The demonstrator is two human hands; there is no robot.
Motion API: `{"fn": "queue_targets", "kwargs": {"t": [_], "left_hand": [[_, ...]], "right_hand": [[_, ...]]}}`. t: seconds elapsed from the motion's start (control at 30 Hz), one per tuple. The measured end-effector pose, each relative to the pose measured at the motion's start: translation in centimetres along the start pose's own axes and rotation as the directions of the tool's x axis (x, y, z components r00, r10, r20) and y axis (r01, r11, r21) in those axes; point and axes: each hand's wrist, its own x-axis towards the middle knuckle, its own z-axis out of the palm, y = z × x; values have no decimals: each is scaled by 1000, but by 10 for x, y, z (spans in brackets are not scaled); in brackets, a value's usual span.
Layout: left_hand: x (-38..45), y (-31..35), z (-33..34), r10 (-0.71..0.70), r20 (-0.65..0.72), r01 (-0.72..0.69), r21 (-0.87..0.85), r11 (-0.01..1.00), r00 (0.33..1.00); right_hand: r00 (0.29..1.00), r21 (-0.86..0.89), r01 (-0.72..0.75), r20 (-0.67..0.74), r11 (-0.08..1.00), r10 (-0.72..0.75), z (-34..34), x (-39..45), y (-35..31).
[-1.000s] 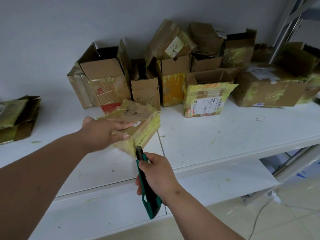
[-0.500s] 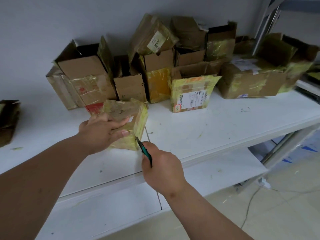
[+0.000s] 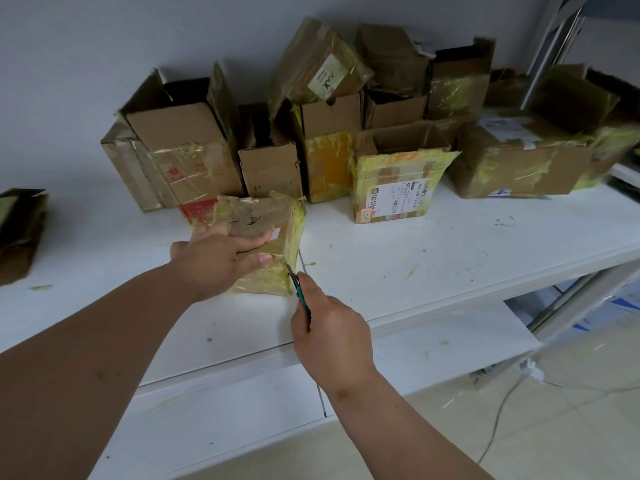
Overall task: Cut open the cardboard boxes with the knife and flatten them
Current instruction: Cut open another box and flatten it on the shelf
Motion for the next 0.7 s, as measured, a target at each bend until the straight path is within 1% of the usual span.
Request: {"fn": "queue_targets", "kwargs": {"t": [0.13,0.2,0.33,0.47,0.6,0.7], "left_hand": [[1,4,4,-18,-28,18,-27,999,999],[1,4,5,-21,-30,20,-38,999,999],[2,4,5,-12,-17,11,-60,998,1000],[5,3,5,-7,-9,7,-38,999,1000],[6,3,4,-9,-1,9,-24,1000,1000],[7,3,4,-12,11,12,-26,1000,1000]], "right_hand": [[994,-62,-38,96,997,43,-7,5,3],[984,-131,-48,162,990,69,-11,11,1],[970,-245,-8,233,969,67,-18,19,-2],[953,-270,15,294,963,67,-25,24,-4],[951,-292,30,302,956,62,-28,25,-7],[935,-251,-10,342,968,99,-29,27,-4]]}}
